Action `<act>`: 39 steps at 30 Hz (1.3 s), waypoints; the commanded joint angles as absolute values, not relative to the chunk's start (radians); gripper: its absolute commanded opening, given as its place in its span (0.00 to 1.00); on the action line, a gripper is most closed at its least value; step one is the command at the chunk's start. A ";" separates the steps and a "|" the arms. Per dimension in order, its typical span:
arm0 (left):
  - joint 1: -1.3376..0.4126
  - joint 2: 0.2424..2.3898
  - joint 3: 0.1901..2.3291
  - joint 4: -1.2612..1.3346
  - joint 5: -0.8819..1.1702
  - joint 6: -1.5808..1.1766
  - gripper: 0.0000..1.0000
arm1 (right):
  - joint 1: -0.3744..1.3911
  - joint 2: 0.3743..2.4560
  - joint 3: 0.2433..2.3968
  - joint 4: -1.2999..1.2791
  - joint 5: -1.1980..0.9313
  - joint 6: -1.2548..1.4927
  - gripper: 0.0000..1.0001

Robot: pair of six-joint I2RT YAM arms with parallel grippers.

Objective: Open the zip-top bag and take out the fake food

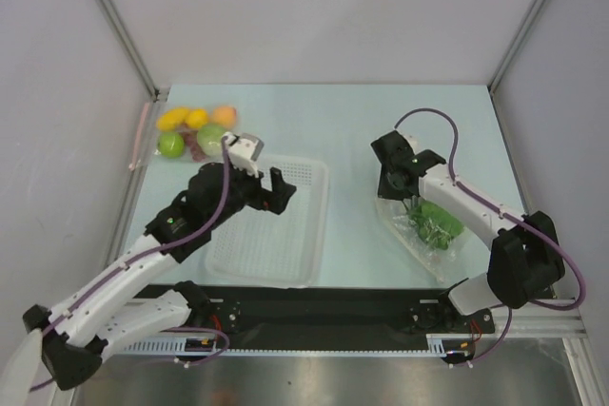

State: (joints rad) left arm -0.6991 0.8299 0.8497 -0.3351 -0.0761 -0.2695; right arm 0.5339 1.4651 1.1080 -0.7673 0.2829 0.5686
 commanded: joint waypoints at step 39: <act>-1.086 1.660 1.170 0.206 0.006 -0.247 0.68 | 0.150 1.028 0.923 -0.408 -0.371 0.765 0.00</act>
